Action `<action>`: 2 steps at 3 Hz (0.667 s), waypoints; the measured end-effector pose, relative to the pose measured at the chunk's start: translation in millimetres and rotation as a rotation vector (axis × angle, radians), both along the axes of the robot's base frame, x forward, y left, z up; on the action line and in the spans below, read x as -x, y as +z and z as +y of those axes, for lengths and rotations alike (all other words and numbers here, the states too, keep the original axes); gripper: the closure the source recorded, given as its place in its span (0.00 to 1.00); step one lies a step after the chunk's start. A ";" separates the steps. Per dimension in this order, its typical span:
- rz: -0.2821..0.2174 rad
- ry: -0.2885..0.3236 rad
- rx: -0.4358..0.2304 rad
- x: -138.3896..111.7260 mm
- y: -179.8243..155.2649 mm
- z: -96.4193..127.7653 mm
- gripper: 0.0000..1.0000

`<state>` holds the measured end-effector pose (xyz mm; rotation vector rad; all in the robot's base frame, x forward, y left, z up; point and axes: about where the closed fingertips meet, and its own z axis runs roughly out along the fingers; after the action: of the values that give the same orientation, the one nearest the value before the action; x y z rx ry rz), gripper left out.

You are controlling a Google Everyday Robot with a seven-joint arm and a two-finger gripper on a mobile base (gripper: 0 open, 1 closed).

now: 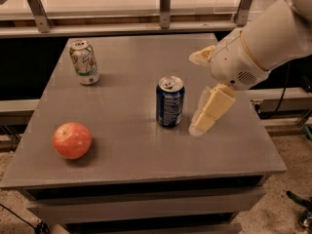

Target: Move pepsi can near apple

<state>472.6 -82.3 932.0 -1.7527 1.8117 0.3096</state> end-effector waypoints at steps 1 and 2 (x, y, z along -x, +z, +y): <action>0.037 0.032 -0.068 -13.9 -12.6 26.5 0.00; 0.082 0.069 -0.124 -17.7 -18.8 47.7 0.18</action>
Offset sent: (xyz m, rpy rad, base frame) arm 0.0242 0.0705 -0.0271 0.1998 0.1451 0.1096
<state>490.3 -34.7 913.2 -1.7403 1.7520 0.5182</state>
